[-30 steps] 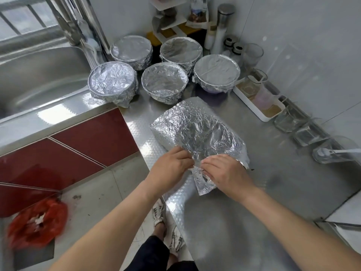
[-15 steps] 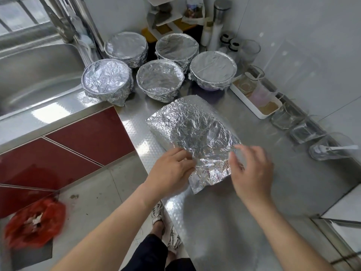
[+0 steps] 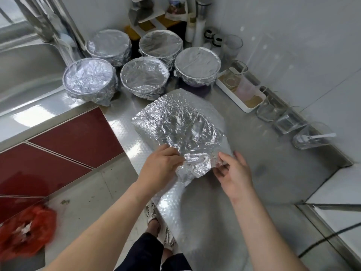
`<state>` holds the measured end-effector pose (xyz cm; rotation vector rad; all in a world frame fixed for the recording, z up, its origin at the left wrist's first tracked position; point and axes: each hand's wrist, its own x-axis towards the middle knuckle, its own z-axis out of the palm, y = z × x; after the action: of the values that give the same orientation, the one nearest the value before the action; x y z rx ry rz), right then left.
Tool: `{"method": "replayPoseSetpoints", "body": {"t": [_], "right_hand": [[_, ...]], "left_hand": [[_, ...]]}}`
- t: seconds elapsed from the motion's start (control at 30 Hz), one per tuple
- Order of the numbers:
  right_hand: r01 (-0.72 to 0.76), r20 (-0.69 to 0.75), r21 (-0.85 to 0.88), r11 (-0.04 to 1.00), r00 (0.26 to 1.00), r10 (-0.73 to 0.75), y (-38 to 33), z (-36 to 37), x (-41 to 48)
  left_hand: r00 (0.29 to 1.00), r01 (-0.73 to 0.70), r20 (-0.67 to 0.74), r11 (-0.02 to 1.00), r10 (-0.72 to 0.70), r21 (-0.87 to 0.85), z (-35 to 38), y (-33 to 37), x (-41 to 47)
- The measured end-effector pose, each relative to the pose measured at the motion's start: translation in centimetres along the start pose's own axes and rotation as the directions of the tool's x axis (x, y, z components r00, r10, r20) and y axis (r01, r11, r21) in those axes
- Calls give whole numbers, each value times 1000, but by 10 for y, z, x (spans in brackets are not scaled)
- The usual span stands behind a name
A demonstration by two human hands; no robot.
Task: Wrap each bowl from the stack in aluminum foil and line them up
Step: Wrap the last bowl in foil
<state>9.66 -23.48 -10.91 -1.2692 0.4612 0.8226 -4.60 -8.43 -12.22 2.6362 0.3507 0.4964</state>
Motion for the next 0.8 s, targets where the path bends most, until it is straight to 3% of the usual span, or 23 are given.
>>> {"method": "replayPoseSetpoints", "body": {"t": [0.23, 0.3, 0.37, 0.4, 0.47, 0.53, 0.57, 0.67, 0.73, 0.8], "right_hand": [[19, -57, 63, 998, 998, -15, 18, -7, 1], [83, -96, -41, 996, 992, -86, 21, -6, 4], [216, -166, -336, 917, 945, -283, 17, -9, 6], [287, -178, -528, 800, 883, -434, 13, -12, 7], [425, -25, -807, 410, 669, -742, 2, -17, 8], [495, 258, -869, -9, 437, -862, -11, -13, 8], [527, 395, -835, -157, 378, -837, -16, -8, 8], [705, 740, -598, -381, 305, -599, -22, 11, 9], [749, 856, -489, -448, 313, -411, -18, 16, 14], [772, 890, -452, -448, 352, -290, -18, 13, 20]], "left_hand": [[996, 76, -33, 995, -79, -66, -1, -5, -4], [996, 86, -18, 994, -87, -60, -2, -7, -5], [994, 107, -3, 994, -107, -28, -5, -8, -5], [994, 109, 2, 994, -109, -19, -7, -7, -4], [998, 63, 11, 998, -63, -3, -7, -2, 0], [999, -8, 49, 1000, 6, 29, -2, 6, 6], [997, -29, 70, 999, 26, 35, 2, 10, 8], [999, -22, 32, 999, 21, 38, 12, 13, 9], [1000, -11, 18, 1000, 10, 26, 14, 12, 8], [999, -13, 35, 1000, 12, 19, 11, 11, 7]]}}
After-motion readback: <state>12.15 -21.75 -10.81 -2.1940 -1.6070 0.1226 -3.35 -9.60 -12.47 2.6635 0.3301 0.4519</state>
